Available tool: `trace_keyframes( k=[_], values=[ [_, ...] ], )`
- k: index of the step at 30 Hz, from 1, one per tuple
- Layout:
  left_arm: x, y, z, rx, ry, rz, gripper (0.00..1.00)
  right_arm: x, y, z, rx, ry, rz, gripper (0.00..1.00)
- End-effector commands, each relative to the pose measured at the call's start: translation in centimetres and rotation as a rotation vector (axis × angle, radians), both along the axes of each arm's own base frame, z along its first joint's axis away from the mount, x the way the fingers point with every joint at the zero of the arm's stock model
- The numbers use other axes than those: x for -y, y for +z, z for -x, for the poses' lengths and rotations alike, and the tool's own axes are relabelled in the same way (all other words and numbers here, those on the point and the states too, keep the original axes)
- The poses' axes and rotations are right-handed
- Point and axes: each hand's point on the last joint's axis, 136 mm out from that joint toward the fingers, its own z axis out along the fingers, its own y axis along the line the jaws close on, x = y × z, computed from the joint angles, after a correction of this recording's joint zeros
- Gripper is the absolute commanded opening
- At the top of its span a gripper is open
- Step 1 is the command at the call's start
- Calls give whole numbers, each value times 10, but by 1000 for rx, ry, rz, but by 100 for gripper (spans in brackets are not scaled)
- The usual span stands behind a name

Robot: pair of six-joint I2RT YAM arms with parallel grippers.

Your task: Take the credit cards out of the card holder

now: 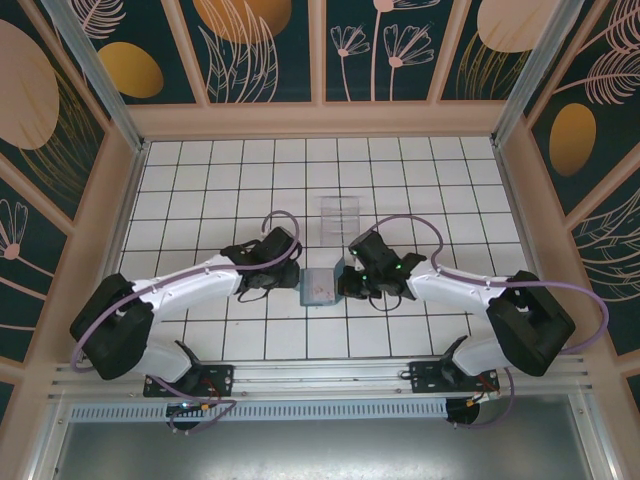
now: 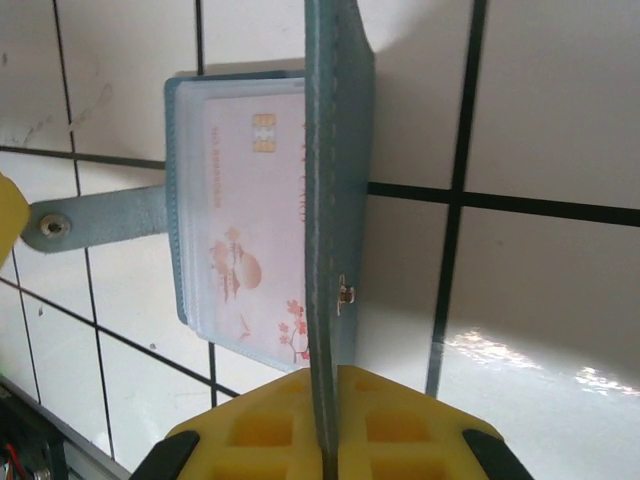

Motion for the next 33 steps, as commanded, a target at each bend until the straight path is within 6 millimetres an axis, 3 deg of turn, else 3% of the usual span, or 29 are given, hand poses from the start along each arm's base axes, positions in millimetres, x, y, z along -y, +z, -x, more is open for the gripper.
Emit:
trace_keyframes(
  k=[1, 7, 21, 33],
  values=[
    [-9, 21, -8, 45, 54, 20, 38, -8, 16, -1, 31, 26, -8, 1],
    [-1, 38, -12, 52, 55, 133, 38, -17, 33, -1, 56, 45, -28, 0],
    [0, 70, -20, 125, 61, 205, 35, -41, 69, -2, 104, 92, -80, 0],
    [-2, 87, -24, 155, 96, 280, 34, -54, 106, 3, 139, 108, -208, 0]
  ],
)
